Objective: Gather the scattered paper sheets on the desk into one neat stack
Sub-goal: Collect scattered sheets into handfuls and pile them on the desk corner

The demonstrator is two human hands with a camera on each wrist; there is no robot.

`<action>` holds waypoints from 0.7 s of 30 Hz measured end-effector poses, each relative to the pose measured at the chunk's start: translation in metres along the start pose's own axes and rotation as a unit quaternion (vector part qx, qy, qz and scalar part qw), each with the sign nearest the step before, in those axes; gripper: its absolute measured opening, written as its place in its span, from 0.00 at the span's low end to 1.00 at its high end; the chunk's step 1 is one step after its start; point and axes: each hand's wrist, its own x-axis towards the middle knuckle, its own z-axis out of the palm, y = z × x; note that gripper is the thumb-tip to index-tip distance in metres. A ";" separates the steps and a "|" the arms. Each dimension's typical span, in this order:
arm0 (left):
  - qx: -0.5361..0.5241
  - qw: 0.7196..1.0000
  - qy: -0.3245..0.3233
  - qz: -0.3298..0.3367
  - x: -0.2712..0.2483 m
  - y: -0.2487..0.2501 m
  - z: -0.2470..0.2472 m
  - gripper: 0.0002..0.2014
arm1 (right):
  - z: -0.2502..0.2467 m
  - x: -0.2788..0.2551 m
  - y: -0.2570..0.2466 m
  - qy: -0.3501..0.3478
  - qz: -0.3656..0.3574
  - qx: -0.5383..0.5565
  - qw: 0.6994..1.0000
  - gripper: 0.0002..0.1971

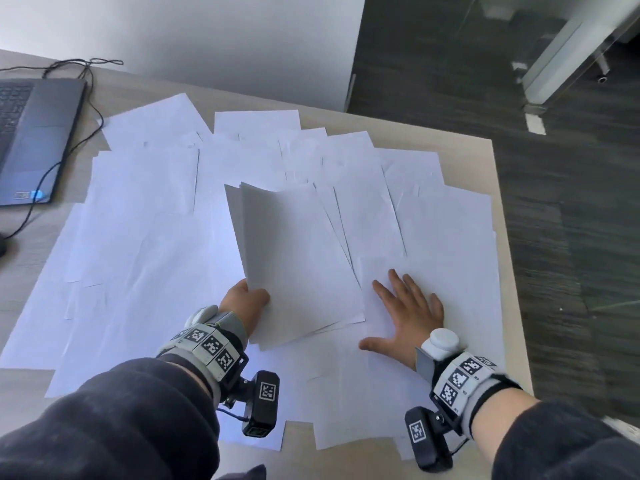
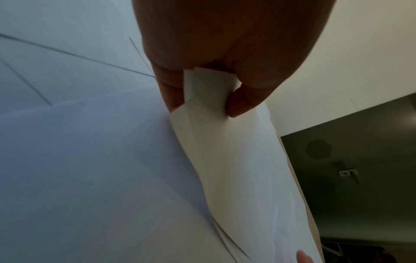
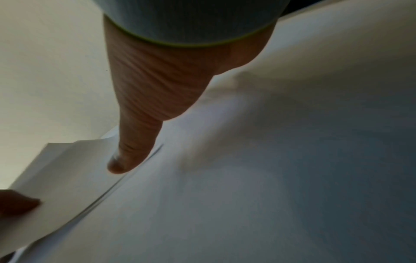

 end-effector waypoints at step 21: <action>0.058 0.998 0.017 0.030 -0.018 -0.004 0.017 0.12 | 0.033 -0.038 0.058 -0.008 -0.014 0.057 0.998 0.55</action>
